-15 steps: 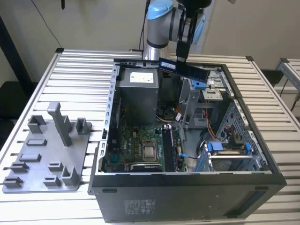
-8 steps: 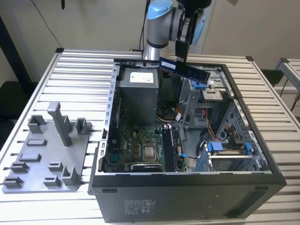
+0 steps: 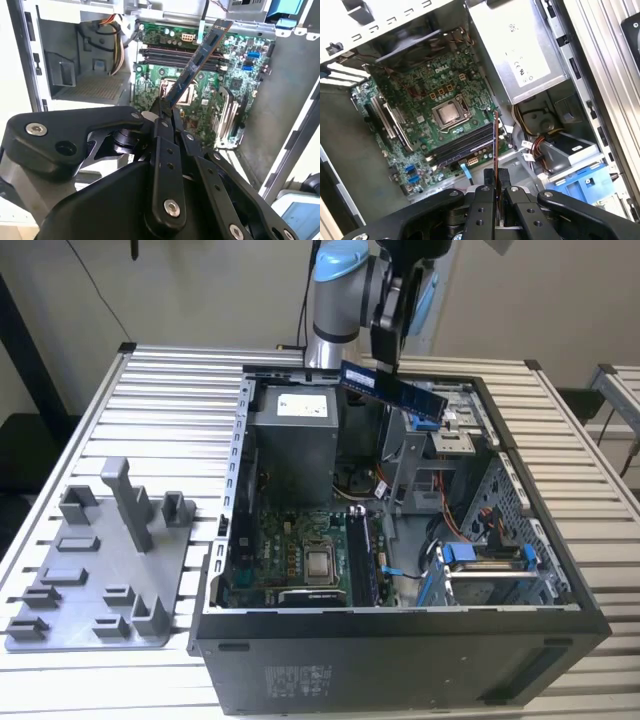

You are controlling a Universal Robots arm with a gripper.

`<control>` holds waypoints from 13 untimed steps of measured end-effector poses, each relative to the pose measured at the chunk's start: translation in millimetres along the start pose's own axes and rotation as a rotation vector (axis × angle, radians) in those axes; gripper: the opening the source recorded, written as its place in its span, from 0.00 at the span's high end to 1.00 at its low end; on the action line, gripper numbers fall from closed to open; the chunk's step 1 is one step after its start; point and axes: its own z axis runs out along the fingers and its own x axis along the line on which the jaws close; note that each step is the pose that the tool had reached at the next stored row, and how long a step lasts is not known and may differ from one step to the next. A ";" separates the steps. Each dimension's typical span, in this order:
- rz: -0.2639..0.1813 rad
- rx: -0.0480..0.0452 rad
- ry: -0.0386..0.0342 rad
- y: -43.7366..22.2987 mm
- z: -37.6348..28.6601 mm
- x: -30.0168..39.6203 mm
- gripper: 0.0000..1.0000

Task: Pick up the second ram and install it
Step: 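Insert the second ram into the second slot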

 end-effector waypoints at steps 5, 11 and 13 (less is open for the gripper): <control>0.043 0.0012 -0.0003 0.0 0.1 0.0 0.86; 0.075 0.0021 -0.0004 0.0 0.3 0.1 0.86; 0.086 0.0024 -0.0005 0.0 0.4 0.1 0.86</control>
